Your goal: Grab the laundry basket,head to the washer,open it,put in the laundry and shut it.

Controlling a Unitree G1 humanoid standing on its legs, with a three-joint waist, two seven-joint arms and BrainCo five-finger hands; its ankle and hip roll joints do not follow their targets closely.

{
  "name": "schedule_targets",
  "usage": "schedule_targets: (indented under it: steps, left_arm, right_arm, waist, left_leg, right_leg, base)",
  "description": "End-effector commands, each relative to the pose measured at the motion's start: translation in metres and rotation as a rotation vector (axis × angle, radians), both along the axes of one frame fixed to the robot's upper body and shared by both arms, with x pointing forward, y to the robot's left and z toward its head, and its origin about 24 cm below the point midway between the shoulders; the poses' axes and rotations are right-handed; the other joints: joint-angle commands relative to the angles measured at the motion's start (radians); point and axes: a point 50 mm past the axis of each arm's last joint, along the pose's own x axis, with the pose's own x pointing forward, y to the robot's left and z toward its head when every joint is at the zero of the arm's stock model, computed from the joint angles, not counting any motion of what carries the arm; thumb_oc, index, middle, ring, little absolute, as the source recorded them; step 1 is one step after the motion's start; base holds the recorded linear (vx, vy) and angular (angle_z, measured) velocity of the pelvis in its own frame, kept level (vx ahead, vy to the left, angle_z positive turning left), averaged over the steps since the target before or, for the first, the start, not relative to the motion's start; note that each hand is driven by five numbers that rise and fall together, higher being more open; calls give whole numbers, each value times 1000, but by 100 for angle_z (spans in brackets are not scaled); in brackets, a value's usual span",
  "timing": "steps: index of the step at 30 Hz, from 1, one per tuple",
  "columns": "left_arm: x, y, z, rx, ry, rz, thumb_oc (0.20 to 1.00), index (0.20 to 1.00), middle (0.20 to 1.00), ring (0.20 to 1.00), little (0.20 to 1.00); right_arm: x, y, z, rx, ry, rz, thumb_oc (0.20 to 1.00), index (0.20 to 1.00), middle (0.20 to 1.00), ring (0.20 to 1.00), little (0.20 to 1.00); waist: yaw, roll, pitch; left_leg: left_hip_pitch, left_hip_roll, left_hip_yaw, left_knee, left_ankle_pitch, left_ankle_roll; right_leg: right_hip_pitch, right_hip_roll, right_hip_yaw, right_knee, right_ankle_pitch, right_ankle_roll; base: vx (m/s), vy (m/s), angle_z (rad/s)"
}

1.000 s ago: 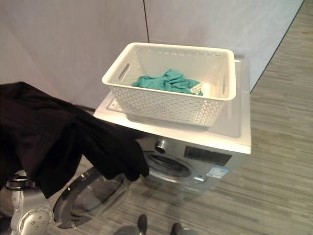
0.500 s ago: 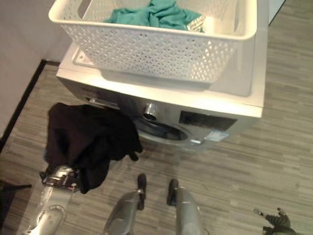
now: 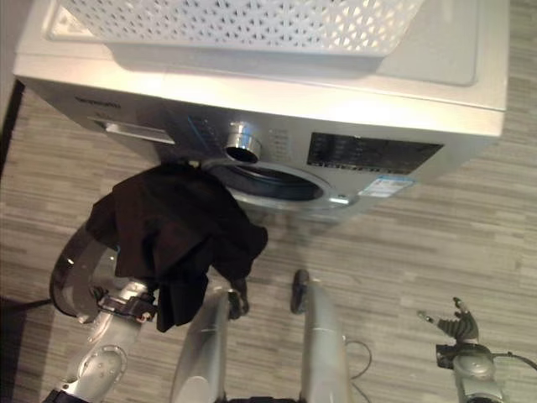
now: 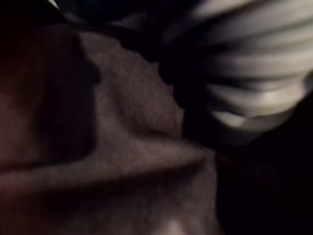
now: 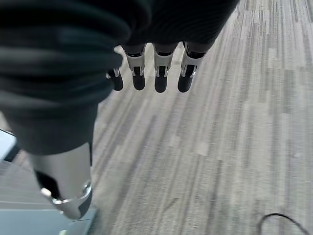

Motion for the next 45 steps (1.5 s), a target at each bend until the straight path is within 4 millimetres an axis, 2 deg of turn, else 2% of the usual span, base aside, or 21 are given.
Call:
schedule_targets:
  steps: [1, 6, 16, 20, 21, 26, 27, 30, 31, 33, 34, 35, 36, 37, 38, 39, 40, 41, 42, 43, 45]
  left_arm:
    - [-7, -6, 6, 13, -66, 16, 200, 200, 200, 200, 200]
    - [-3, -8, -2, 31, -31, 23, 200, 200, 200, 200, 200]
    - [26, -15, -45, 53, 163, 172, 200, 200, 200, 200, 200]
    - [49, -28, -55, 43, 234, 213, 200, 200, 200, 200, 200]
    - [64, -36, -58, 25, 278, 236, 200, 200, 200, 200, 200]
    - [98, -38, -44, 18, 305, 354, 200, 200, 200, 200, 200]
    - [118, -36, -27, 6, 302, 408, 200, 200, 200, 200, 200]
    - [133, -27, -7, 13, 274, 485, 200, 200, 200, 200, 200]
    - [152, -18, 23, -31, 253, 570, 200, 200, 200, 200, 200]
    - [159, -11, 38, -42, 232, 588, 200, 200, 200, 200, 200]
    - [170, 11, 79, -52, 150, 671, 200, 200, 200, 200, 200]
    - [173, 20, 97, -68, 114, 696, 200, 200, 200, 200, 200]
    - [176, 32, 136, -88, 23, 749, 200, 200, 200, 200, 200]
    - [176, 34, 155, -109, -25, 760, 200, 200, 200, 200, 200]
    - [172, 40, 197, -81, -156, 794, 200, 200, 200, 200, 200]
    - [172, 39, 200, -77, -160, 797, 200, 200, 200, 200, 200]
    - [158, 35, 257, -93, -355, 829, 200, 200, 200, 200, 200]
    - [151, 32, 278, -91, -430, 842, 200, 200, 200, 200, 200]
    - [150, 31, 279, -89, -433, 844, 200, 200, 200, 200, 200]
    - [136, 25, 309, -70, -563, 861, 200, 200, 200, 200, 200]
    - [123, 22, 328, -76, -655, 870, 200, 200, 200, 200, 200]
  right_arm:
    - [-22, -16, 2, -54, 3, -78, 1000, 1000, 1000, 1000, 1000]
    - [-22, -15, 1, -53, 5, -87, 1000, 1000, 1000, 1000, 1000]
    - [-9, 17, -9, -24, -20, 22, 1000, 1000, 1000, 1000, 1000]
    - [-2, 27, -14, -17, -13, 53, 1000, 1000, 1000, 1000, 1000]
    - [8, 36, -12, -10, -35, 90, 1000, 1000, 1000, 1000, 1000]
    - [23, 55, -12, 1, -68, 167, 1000, 1000, 1000, 1000, 1000]
    - [24, 63, -15, 4, -55, 209, 1000, 1000, 1000, 1000, 1000]
    - [25, 72, -19, -10, -23, 273, 1000, 1000, 1000, 1000, 1000]
    - [20, 77, -26, -16, 22, 312, 1000, 1000, 1000, 1000, 1000]
    - [20, 78, -27, -17, 32, 314, 1000, 1000, 1000, 1000, 1000]
    - [15, 79, -31, -16, 63, 334, 1000, 1000, 1000, 1000, 1000]
    - [16, 79, -31, -16, 66, 347, 1000, 1000, 1000, 1000, 1000]
    - [12, 77, -33, -4, 76, 333, 1000, 1000, 1000, 1000, 1000]
    - [10, 77, -35, 2, 83, 330, 1000, 1000, 1000, 1000, 1000]
    - [5, 75, -37, 11, 93, 319, 1000, 1000, 1000, 1000, 1000]
    - [6, 77, -37, 15, 88, 319, 1000, 1000, 1000, 1000, 1000]
    - [-7, 75, -42, 28, 114, 297, 1000, 1000, 1000, 1000, 1000]
    - [-13, 74, -46, 37, 135, 285, 1000, 1000, 1000, 1000, 1000]
    - [-13, 75, -46, 40, 133, 286, 1000, 1000, 1000, 1000, 1000]
    - [-19, 76, -50, 46, 157, 299, 1000, 1000, 1000, 1000, 1000]
    - [-24, 78, -51, 54, 171, 315, 1000, 1000, 1000, 1000, 1000]
  waist:
    - [-17, -6, -59]
    - [-19, -12, -53]
    - [-49, -39, -70]
    - [-65, -47, -82]
    - [-76, -53, -86]
    - [-105, -75, -101]
    - [-128, -93, -111]
    - [-148, -109, -123]
    - [-173, -125, -138]
    - [-185, -132, -141]
    - [-208, -145, -161]
    - [-216, -149, -168]
    - [-230, -153, -177]
    - [-235, -155, -182]
    - [-243, -151, -187]
    - [-242, -153, -185]
    - [-249, -149, -192]
    - [-249, -145, -193]
    - [-247, -145, -193]
    - [-246, -140, -192]
    - [-243, -134, -191]
  left_leg:
    - [-24, 47, -44, 46, -38, -1]
    - [-91, 48, -34, 96, -65, 14]
    - [-211, 58, -46, 151, -91, 27]
    - [-247, 65, -51, 184, -103, 30]
    - [-261, 71, -51, 197, -108, 29]
    - [-293, 89, -54, 218, -111, 21]
    - [-305, 104, -55, 229, -116, 17]
    - [-317, 121, -53, 241, -122, 12]
    - [-327, 137, -53, 247, -127, 8]
    - [-336, 146, -51, 254, -129, 5]
    - [-345, 163, -52, 263, -137, 3]
    - [-352, 171, -51, 269, -142, 0]
    - [-364, 185, -50, 280, -151, -2]
    - [-371, 191, -52, 287, -153, -3]
    - [-379, 198, -54, 293, -157, -3]
    - [-383, 200, -55, 295, -158, -4]
    - [-405, 209, -60, 309, -164, -4]
    - [-417, 214, -64, 316, -164, -4]
    - [-420, 215, -66, 318, -164, -4]
    - [-437, 218, -73, 329, -166, -5]
    - [-454, 219, -82, 342, -174, -3]
  right_leg:
    - [9, -57, 28, -25, 78, 83]
    - [-61, -49, 41, -3, 81, 86]
    - [-179, -24, 44, 18, 82, 77]
    - [-223, -10, 49, 40, 75, 67]
    - [-247, -2, 54, 50, 74, 65]
    - [-284, 15, 60, 59, 72, 58]
    - [-301, 29, 66, 63, 74, 58]
    - [-315, 47, 71, 60, 77, 58]
    - [-330, 66, 79, 55, 82, 59]
    - [-341, 74, 82, 56, 85, 59]
    - [-352, 95, 86, 52, 89, 60]
    - [-358, 102, 90, 47, 94, 61]
    - [-368, 115, 94, 45, 98, 63]
    - [-370, 118, 95, 42, 102, 65]
    - [-375, 125, 96, 37, 105, 66]
    - [-377, 126, 95, 37, 106, 66]
    - [-385, 135, 94, 31, 111, 69]
    - [-388, 139, 91, 28, 112, 70]
    - [-390, 140, 89, 28, 112, 69]
    - [-398, 146, 83, 28, 112, 71]
    - [-411, 148, 76, 34, 108, 73]
  base:
    - [-17, 78, 2]
    - [-14, 50, -2]
    - [0, -2, -6]
    - [6, -31, -7]
    - [-5, -37, -8]
    - [6, -53, -19]
    - [18, -62, -22]
    - [36, -58, -27]
    - [33, -45, -37]
    - [37, -39, -30]
    - [48, -35, -29]
    - [71, -50, -37]
    - [51, -43, -32]
    - [52, -51, -41]
    - [29, -35, -31]
    - [51, -74, -29]
    - [53, -74, -16]
    - [53, -74, -13]
    - [50, -63, -7]
    - [56, -58, -6]
    - [71, -53, -3]
